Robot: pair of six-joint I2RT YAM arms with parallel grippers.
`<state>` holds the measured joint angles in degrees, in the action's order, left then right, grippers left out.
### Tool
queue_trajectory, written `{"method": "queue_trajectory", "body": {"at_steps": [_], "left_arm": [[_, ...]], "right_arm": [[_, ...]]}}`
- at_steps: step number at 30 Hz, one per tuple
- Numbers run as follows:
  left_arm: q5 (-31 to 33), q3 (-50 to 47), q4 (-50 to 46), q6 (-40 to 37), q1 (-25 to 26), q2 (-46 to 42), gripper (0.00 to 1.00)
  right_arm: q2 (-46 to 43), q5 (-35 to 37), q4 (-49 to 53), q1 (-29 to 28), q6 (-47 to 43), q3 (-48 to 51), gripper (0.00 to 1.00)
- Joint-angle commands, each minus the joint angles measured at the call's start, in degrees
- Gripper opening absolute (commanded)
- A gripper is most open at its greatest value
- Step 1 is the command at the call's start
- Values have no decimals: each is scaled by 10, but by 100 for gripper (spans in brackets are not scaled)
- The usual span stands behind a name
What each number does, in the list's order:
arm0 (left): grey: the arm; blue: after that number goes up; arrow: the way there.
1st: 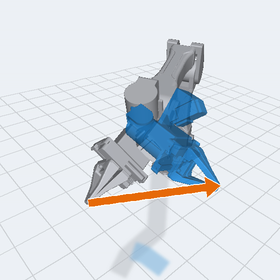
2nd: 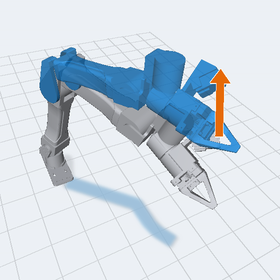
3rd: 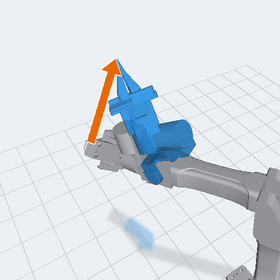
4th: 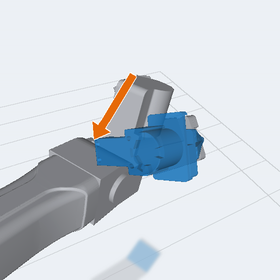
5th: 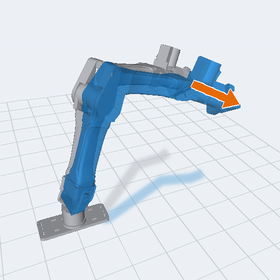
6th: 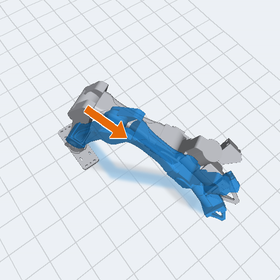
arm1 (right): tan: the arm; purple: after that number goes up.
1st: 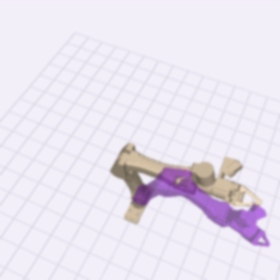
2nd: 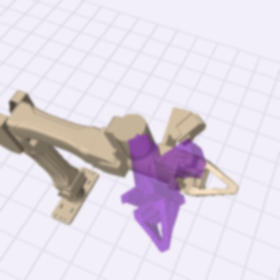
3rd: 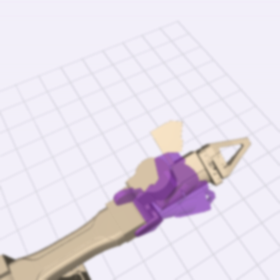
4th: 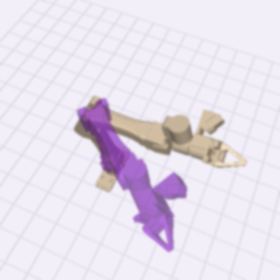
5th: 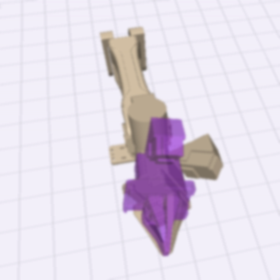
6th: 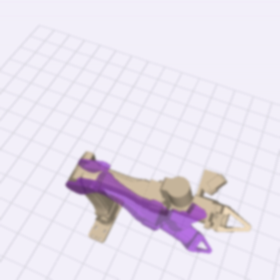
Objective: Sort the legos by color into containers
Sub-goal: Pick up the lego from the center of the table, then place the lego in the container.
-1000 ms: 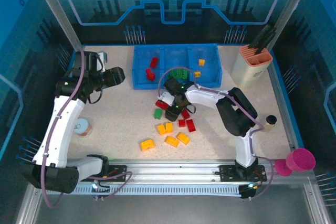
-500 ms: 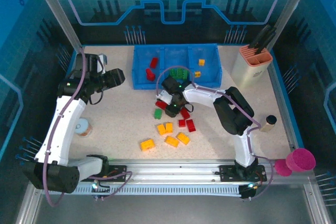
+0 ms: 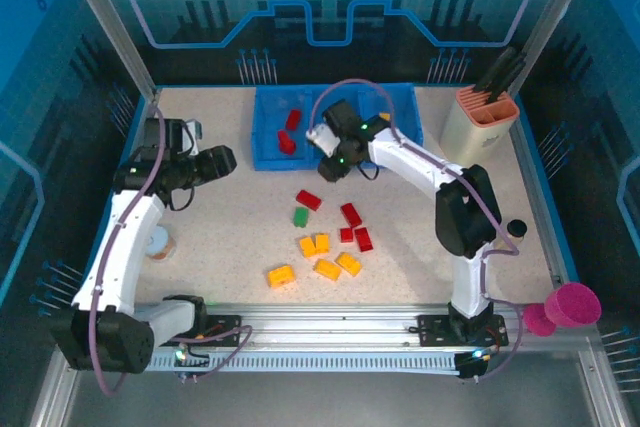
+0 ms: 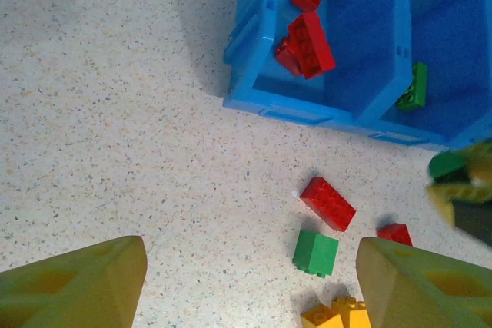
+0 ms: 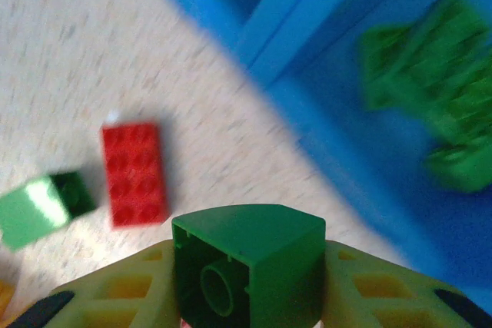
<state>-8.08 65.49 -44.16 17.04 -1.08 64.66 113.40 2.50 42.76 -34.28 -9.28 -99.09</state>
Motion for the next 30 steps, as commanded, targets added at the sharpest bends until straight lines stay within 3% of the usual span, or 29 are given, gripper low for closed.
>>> {"method": "queue_trajectory", "body": {"at_steps": [1,15,24,30], "left_arm": [[-18,-10,19,-38,-11,-35,76],[-19,-29,3,-53,-19,-54,78],[-34,-47,19,-33,-19,-49,77],[-39,-51,25,-27,-19,-50,76]], "right_arm": [[40,39,21,21,20,-73,40],[291,97,78,62,37,-426,42],[353,89,78,76,47,-486,49],[339,80,66,74,57,-475,54]]}}
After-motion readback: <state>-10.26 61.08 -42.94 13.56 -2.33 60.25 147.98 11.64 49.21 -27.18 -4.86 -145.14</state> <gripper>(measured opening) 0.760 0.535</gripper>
